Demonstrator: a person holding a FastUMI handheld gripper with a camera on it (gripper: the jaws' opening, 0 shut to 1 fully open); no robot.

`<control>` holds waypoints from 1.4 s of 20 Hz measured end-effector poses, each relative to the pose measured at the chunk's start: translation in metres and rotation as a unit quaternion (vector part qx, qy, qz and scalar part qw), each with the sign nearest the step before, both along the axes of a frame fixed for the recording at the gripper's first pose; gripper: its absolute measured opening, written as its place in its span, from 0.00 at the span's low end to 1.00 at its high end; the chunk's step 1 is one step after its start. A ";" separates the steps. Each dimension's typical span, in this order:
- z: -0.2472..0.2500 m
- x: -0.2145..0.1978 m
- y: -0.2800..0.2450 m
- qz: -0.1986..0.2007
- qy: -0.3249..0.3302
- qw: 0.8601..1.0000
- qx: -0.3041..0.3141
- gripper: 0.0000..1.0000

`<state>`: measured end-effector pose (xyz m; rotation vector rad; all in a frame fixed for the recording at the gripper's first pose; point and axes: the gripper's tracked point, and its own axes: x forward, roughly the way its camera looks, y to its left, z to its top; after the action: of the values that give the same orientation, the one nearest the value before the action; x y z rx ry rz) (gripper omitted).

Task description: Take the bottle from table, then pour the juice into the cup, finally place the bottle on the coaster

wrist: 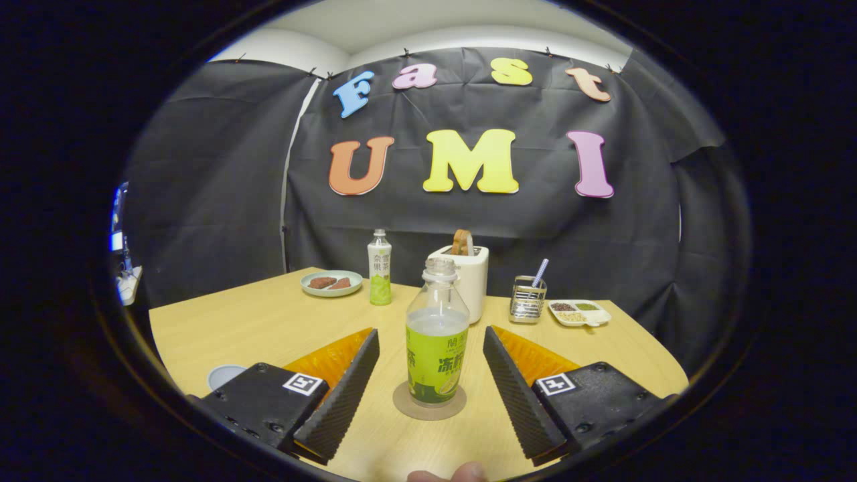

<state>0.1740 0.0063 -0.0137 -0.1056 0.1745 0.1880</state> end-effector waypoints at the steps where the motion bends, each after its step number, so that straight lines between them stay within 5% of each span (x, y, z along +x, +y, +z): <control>1: 0.002 -0.005 0.000 -0.001 -0.003 1.000 0.003 1.00; 18: 0.098 -0.125 0.005 -0.070 -0.088 0.993 0.027 1.00; 28: 0.074 -0.204 0.019 -0.093 -0.124 0.988 0.028 1.00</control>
<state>-0.0305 0.0254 0.0599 -0.0546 -0.0690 -0.0068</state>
